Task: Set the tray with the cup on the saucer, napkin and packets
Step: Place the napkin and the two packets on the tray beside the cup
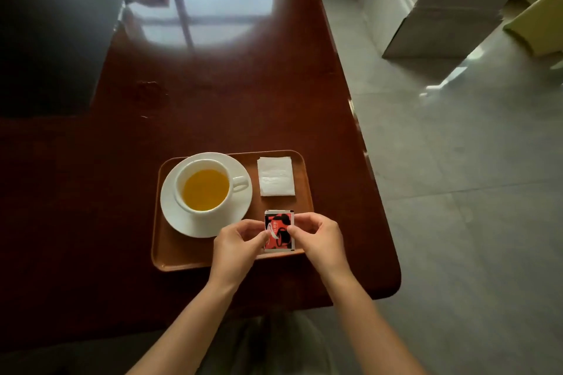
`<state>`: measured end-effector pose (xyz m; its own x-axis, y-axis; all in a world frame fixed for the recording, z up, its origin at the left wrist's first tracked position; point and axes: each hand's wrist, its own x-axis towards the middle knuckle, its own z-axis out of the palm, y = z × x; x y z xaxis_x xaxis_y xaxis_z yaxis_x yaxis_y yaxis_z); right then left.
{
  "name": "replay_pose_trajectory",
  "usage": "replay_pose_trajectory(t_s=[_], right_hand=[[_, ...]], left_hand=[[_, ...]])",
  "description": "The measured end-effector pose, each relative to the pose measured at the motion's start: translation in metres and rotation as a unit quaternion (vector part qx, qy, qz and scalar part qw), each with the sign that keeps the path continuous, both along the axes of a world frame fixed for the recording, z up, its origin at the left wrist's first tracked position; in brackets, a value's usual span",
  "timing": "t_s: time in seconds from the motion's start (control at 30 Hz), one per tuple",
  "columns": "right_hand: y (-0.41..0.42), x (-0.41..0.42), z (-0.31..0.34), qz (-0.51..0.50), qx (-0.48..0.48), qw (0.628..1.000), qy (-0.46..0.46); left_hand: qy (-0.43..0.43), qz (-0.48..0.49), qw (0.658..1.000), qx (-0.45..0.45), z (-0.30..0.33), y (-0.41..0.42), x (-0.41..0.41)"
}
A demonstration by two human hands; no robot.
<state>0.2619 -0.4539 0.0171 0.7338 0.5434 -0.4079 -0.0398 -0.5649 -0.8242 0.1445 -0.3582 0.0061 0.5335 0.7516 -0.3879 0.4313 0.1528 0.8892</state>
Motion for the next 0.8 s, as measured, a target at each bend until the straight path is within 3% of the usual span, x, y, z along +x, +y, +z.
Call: replay_pose_trajectory(t_s=[0.33, 0.6, 0.8], right_hand=[[0.025, 0.026, -0.049, 0.098, -0.050, 0.987, -0.115], [0.023, 0.022, -0.057, 0.146, -0.072, 0.963, -0.215], [0.021, 0.018, -0.053, 0.136, -0.069, 0.962, -0.228]], left_hand=[[0.054, 0.039, 0.994, 0.081, -0.036, -0.004, 0.027], [0.126, -0.011, 0.961, 0.246, -0.045, -0.014, 0.028], [0.135, -0.028, 0.961, 0.238, -0.045, -0.015, 0.027]])
